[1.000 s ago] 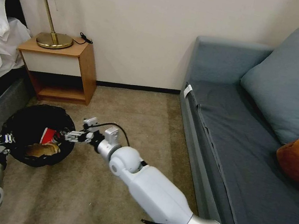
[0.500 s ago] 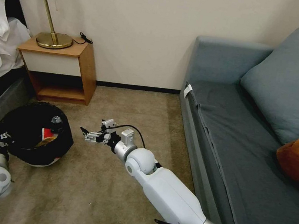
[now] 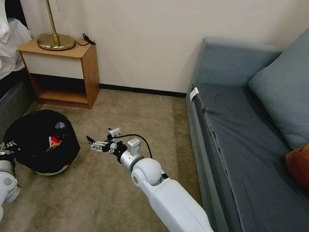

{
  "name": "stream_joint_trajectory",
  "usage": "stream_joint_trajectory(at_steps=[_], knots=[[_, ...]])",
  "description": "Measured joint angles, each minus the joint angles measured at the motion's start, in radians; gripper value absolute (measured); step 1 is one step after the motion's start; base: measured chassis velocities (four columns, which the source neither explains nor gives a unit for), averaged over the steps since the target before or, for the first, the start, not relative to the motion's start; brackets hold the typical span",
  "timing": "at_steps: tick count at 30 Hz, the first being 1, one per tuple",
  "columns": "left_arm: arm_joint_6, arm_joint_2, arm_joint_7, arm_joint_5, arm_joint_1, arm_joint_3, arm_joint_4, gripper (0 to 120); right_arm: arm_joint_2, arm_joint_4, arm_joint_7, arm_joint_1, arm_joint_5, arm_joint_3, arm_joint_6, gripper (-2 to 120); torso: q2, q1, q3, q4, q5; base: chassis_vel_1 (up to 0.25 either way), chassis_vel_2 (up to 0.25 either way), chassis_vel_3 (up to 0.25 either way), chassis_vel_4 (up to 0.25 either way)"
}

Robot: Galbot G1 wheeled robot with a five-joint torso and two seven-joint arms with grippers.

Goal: Pick up the trash bin, then pick up the garbage on the floor and place it into the trash bin.

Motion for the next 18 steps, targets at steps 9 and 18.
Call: stream_joint_trajectory(at_steps=[9, 18], knots=[[-0.001, 0.022, -0.001, -0.001, 0.01, 0.004, 0.024, 26, 0.019, -0.015, -0.001, -0.006, -0.009, 0.001, 0.001, 100, 0.0, 0.0, 0.0, 0.0001, 0.0002, 0.0, 0.0, 0.0, 0.0], [0.0, 0.037, -0.001, 0.008, 0.039, -0.011, 0.011, 62, 0.039, -0.028, 0.002, -0.01, -0.017, -0.004, 0.0, 100, 0.0, 0.0, 0.0, 0.0, 0.0002, 0.0, 0.0, 0.0, 0.0]])
